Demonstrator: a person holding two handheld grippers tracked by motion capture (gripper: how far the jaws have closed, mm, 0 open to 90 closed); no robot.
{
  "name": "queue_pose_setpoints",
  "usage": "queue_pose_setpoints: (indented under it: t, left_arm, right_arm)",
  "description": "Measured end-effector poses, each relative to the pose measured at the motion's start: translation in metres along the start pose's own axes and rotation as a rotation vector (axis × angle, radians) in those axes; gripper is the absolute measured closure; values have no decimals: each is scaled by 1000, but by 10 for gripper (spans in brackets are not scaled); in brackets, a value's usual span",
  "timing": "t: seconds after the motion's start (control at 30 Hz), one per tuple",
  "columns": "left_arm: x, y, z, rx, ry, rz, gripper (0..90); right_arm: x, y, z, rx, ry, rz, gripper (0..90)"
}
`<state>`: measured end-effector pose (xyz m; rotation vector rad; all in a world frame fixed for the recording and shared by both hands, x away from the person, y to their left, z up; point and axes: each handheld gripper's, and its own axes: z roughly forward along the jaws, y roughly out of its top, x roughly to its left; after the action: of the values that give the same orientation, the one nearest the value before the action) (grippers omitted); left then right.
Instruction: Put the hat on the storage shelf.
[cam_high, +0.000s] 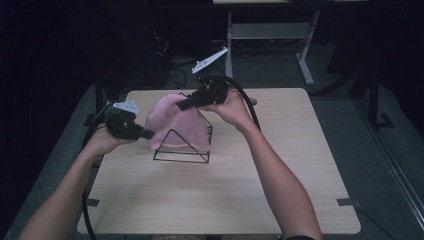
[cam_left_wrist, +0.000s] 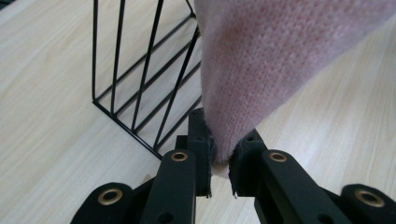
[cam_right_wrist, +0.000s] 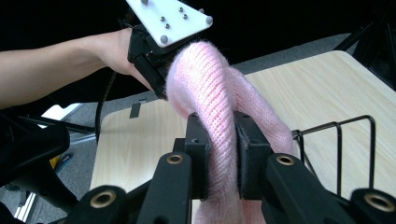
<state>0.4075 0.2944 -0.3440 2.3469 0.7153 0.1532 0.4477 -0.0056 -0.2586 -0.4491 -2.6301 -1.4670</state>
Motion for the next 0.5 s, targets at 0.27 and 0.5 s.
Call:
queue_pose_setpoints:
  t: [0.27, 0.5]
  left_arm:
    - [1, -6, 7, 28, 15, -2, 799]
    - [5, -14, 13, 47, 11, -2, 800]
  right_arm:
    - [-2, -11, 10, 16, 25, 24, 769]
    - [-1, -17, 19, 25, 38, 22, 767]
